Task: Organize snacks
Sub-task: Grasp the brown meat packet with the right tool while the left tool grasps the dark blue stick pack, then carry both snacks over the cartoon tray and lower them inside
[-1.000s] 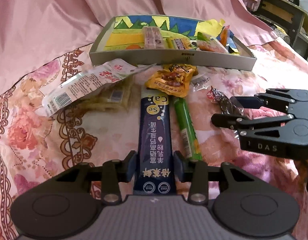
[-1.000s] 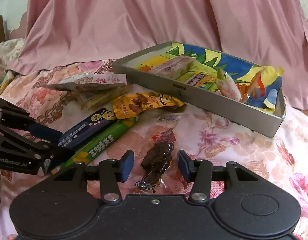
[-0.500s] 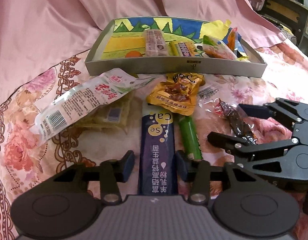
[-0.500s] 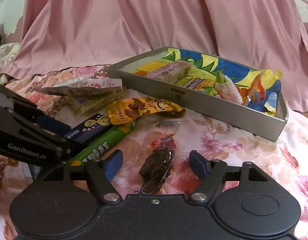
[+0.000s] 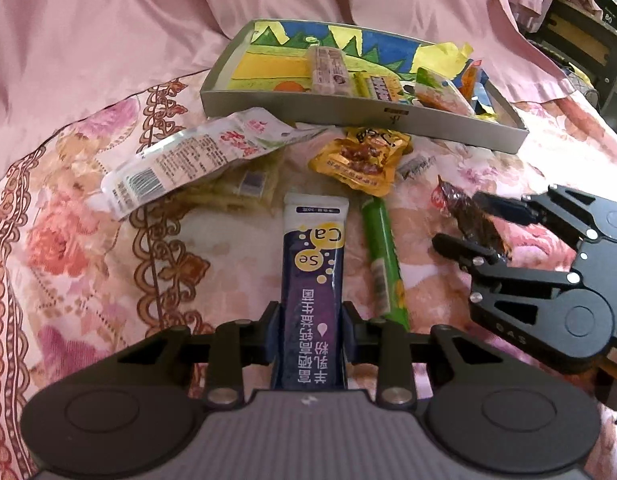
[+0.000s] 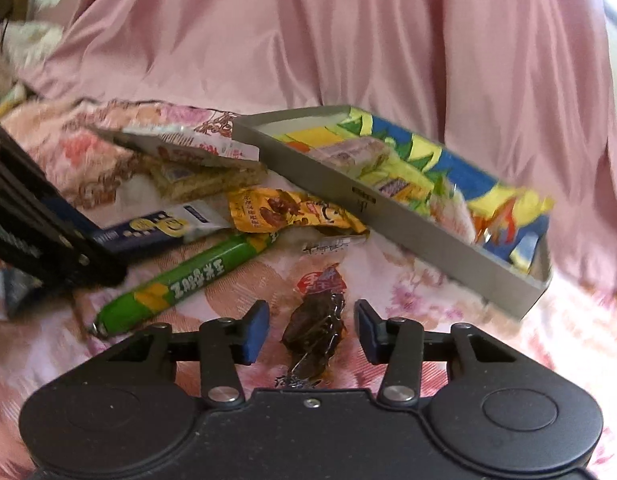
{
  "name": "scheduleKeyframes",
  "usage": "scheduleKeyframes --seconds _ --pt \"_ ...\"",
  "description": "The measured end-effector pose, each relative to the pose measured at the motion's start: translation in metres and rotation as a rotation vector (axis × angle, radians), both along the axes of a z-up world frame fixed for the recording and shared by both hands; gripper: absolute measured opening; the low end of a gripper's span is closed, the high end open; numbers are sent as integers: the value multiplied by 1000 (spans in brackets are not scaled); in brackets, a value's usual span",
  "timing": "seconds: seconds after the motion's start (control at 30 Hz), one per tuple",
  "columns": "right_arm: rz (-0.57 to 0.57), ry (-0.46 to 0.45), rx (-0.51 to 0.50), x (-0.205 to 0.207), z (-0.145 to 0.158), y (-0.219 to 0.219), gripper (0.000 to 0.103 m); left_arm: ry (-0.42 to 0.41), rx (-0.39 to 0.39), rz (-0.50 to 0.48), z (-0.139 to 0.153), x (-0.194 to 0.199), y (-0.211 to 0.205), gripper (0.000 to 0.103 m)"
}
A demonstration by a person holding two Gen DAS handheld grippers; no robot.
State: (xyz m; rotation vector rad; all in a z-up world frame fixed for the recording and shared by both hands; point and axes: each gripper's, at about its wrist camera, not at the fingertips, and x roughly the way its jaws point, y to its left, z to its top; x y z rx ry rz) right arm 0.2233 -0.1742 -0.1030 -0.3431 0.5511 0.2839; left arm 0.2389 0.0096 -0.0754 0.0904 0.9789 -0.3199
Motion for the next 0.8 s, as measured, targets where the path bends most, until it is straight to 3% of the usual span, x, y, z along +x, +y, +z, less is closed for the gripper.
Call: scheduleKeyframes --seconds 0.13,0.33,0.63,0.8 --pt "12 -53 -92 -6 -1 4 48 -2 -22 -1 5 -8 0 34" --pt "8 -104 -146 -13 1 2 48 -7 -68 10 14 -16 4 34" --pt "-13 -218 -131 -18 13 -3 48 -68 -127 -8 29 -13 -1 34" --pt "-42 -289 -95 -17 23 -7 48 -117 -149 -25 42 8 -9 34"
